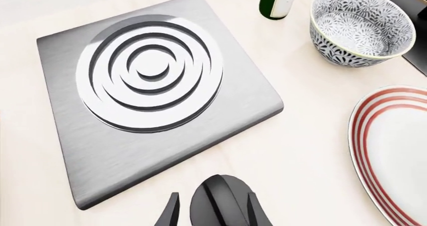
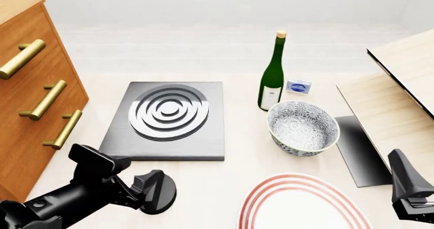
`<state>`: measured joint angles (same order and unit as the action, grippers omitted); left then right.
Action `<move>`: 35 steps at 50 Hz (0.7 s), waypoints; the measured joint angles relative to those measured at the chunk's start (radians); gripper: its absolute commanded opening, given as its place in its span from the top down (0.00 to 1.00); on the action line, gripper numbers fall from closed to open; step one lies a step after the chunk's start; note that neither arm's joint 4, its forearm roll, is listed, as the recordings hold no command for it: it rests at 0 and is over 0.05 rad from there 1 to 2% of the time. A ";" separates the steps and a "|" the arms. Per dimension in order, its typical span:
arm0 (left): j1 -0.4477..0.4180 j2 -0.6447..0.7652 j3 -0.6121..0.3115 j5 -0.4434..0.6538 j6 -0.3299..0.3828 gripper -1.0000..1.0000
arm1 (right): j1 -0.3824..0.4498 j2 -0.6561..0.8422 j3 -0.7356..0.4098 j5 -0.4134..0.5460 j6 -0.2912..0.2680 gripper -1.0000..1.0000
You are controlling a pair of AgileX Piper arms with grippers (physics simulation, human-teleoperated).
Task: Turn on the stove.
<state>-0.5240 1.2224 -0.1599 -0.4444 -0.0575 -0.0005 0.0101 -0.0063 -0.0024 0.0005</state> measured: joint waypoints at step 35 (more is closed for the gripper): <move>-0.054 0.317 -0.007 -0.272 -0.141 0.00 | 0.000 0.000 0.000 0.000 0.000 0.00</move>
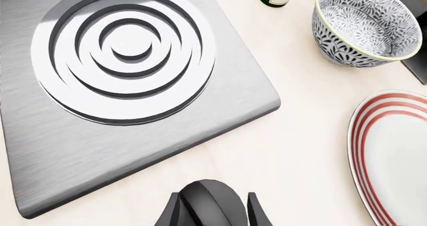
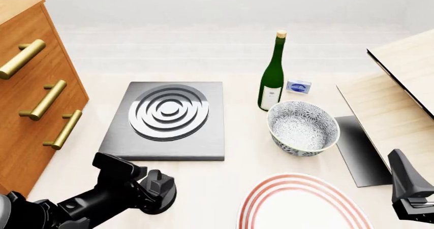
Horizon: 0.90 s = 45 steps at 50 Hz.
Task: Turn on the stove.
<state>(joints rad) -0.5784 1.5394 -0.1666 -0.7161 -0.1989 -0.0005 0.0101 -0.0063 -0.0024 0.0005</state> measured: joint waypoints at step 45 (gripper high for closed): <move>0.244 -0.088 0.054 -0.032 0.074 0.00 | -0.001 0.015 0.001 -0.017 0.000 0.00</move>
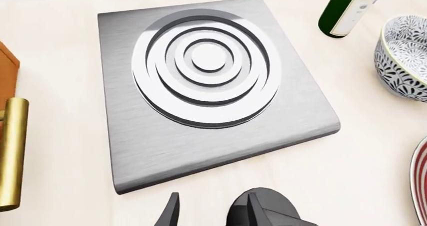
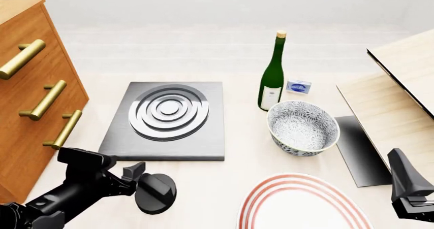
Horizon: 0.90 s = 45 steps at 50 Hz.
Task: Turn on the stove.
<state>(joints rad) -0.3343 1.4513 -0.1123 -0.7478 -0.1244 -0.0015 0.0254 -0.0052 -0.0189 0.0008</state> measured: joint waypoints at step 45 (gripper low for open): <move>-0.021 -0.954 -0.137 0.769 0.020 0.00 | 0.000 -0.004 0.000 0.005 0.000 0.00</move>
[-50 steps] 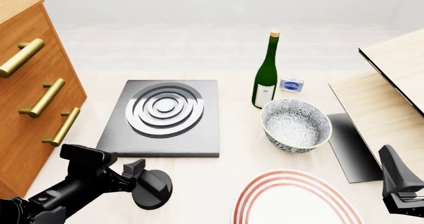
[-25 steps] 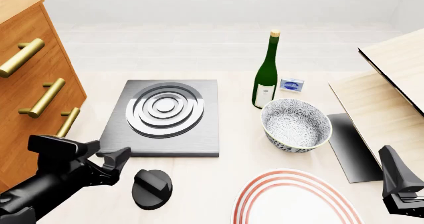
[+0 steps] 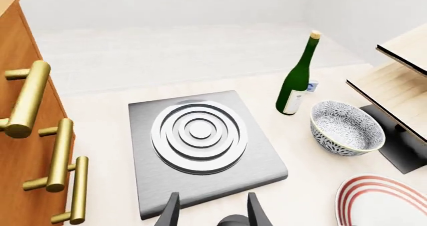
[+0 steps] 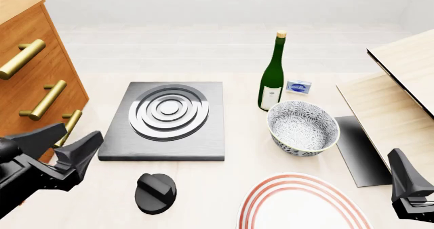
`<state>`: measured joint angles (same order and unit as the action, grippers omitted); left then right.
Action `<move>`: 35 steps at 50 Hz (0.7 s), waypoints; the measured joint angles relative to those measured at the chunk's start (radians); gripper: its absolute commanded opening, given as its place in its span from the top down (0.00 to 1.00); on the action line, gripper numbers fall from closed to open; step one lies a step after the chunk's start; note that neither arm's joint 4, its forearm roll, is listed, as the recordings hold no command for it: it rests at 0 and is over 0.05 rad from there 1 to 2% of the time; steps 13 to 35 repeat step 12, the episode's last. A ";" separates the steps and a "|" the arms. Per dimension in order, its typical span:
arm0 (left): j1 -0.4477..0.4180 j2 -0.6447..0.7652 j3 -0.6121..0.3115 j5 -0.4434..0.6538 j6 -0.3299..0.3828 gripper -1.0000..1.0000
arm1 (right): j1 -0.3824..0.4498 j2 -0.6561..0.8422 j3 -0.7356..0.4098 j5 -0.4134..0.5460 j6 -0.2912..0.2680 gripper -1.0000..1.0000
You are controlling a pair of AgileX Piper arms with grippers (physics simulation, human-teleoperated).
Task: Turn on the stove.
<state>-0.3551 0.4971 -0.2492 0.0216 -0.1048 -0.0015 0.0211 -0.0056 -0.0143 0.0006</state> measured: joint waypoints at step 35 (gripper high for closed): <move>-0.025 -0.206 -0.039 0.101 0.000 0.00 | 0.000 0.000 0.000 0.000 0.000 0.00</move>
